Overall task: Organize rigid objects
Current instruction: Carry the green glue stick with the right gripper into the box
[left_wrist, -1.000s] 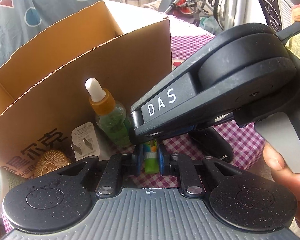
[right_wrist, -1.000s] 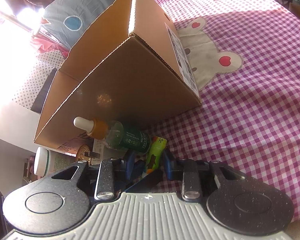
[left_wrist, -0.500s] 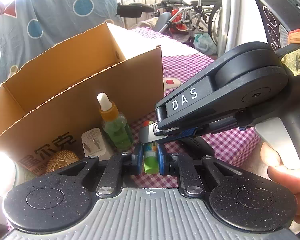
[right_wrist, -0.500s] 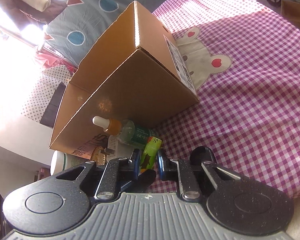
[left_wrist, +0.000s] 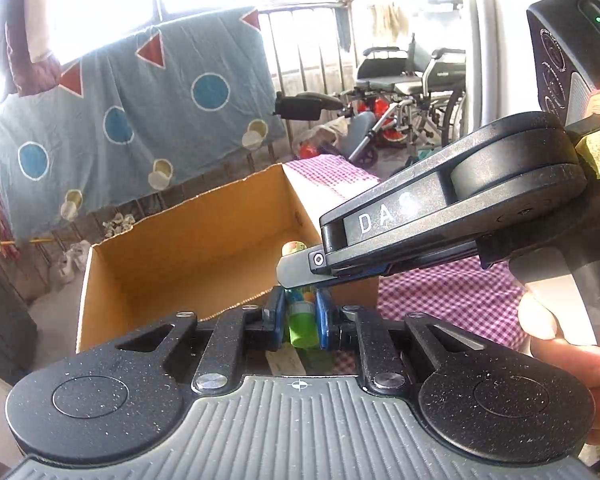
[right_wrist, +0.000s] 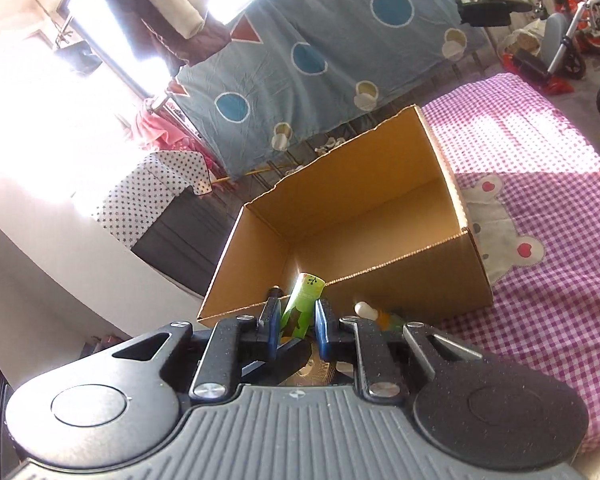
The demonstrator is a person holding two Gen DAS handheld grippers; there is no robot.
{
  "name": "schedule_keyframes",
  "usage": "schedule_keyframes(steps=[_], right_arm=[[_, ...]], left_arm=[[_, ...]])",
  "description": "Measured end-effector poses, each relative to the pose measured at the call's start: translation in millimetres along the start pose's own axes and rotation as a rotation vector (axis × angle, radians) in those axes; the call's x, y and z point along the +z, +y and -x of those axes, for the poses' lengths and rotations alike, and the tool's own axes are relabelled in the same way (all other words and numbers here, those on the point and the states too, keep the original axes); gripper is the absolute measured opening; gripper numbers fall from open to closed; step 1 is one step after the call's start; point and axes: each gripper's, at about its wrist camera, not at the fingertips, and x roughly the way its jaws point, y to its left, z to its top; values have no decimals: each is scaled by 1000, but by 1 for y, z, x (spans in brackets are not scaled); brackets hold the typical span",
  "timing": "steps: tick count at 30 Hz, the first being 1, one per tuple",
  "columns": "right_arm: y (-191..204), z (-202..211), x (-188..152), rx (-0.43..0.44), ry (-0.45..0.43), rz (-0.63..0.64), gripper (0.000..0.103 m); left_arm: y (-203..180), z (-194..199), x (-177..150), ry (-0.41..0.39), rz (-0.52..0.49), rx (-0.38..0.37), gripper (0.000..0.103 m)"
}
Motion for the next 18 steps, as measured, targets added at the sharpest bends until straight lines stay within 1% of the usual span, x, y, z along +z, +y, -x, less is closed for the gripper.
schedule_keyframes(steps=[3,6,9,12,15,18], right_arm=[[21,-23,24,40,26,55,20],[38,-62,54,73,112,71,20],[45,-105,77,74,210,69,20],[45,-157,95,43,322,66,20],[40,-203,102,4,416,61,20],[29,-245,104,-19,500,36,19]], left_arm=[[23,-1,16,-4,30,41,16],[54,-14,31,39,75,50,16],[92,-39,43,124,145,30,16],[126,-68,46,219,212,3,16],[151,-96,39,308,263,-20,16],[168,-123,30,386,306,-24,16]])
